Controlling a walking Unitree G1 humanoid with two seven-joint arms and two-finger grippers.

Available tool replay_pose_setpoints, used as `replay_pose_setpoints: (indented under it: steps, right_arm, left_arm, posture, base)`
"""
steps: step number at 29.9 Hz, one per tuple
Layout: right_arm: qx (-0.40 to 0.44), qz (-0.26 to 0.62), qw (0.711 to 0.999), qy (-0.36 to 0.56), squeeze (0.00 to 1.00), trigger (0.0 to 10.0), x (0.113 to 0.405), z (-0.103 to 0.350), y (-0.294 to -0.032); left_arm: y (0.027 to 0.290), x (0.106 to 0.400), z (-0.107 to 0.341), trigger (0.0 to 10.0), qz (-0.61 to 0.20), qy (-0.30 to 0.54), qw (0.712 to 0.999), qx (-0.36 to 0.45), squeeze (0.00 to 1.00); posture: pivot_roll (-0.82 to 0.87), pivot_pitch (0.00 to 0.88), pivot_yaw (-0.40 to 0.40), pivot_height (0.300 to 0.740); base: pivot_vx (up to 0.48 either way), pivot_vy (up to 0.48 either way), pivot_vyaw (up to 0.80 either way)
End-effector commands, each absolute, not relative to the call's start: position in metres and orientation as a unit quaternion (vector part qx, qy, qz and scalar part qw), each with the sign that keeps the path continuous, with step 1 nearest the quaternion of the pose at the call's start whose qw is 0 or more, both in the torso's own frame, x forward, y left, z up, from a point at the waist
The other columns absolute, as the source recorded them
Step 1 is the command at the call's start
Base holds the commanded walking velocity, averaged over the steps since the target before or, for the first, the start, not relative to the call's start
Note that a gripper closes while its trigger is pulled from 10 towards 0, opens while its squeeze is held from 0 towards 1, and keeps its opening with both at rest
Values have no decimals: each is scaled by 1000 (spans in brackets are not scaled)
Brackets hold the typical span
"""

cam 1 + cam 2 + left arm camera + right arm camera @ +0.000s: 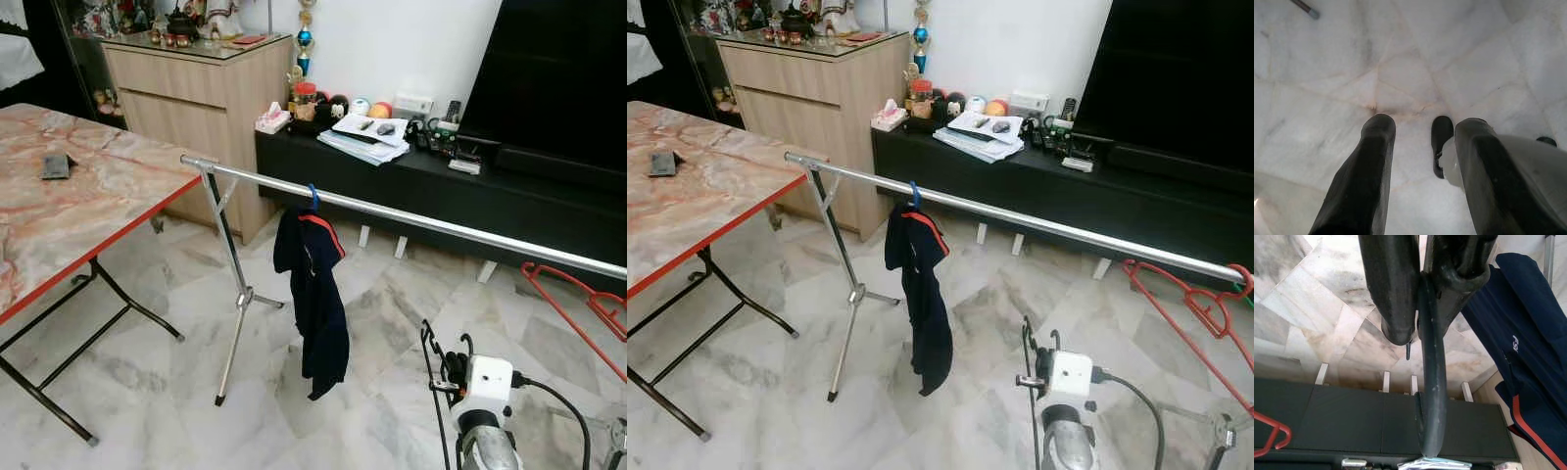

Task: Hang hanger

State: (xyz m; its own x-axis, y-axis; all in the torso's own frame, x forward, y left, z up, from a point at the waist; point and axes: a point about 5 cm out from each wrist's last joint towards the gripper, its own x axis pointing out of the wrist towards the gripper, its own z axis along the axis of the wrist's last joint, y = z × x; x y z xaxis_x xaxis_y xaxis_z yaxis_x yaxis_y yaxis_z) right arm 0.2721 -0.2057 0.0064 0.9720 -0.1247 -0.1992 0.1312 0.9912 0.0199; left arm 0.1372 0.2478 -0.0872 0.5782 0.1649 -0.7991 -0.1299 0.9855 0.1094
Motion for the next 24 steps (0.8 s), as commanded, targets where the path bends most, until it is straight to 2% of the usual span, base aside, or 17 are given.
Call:
replay_pose_setpoints:
  steps: [1, 9, 16, 24]
  right_arm:
    - [17, -59, 995, 75, 0, 10000, 272, 11, -205]
    - [27, -44, 996, 66, 0, 10000, 269, 11, -196]
    - [31, -40, 997, 64, 0, 10000, 272, 13, -195]
    - [52, -125, 987, 83, 0, 10000, 273, 13, -217]
  left_arm:
    - [255, 129, -88, 10000, 87, 464, 881, 25, 0]
    - [267, 116, -89, 10000, 97, 486, 868, 32, 0]
    - [272, 113, -89, 10000, 103, 489, 866, 35, 0]
    - [266, 107, -92, 10000, 99, 496, 862, 29, 0]
  posture:
    - [85, 0, -39, 740]
    - [79, 0, -24, 740]
    - [55, 0, -45, 740]
    - [79, 0, -35, 740]
  base:
    - [0, 0, 0]
    - [0, 0, 0]
    - [0, 0, 0]
    - [0, 0, 0]
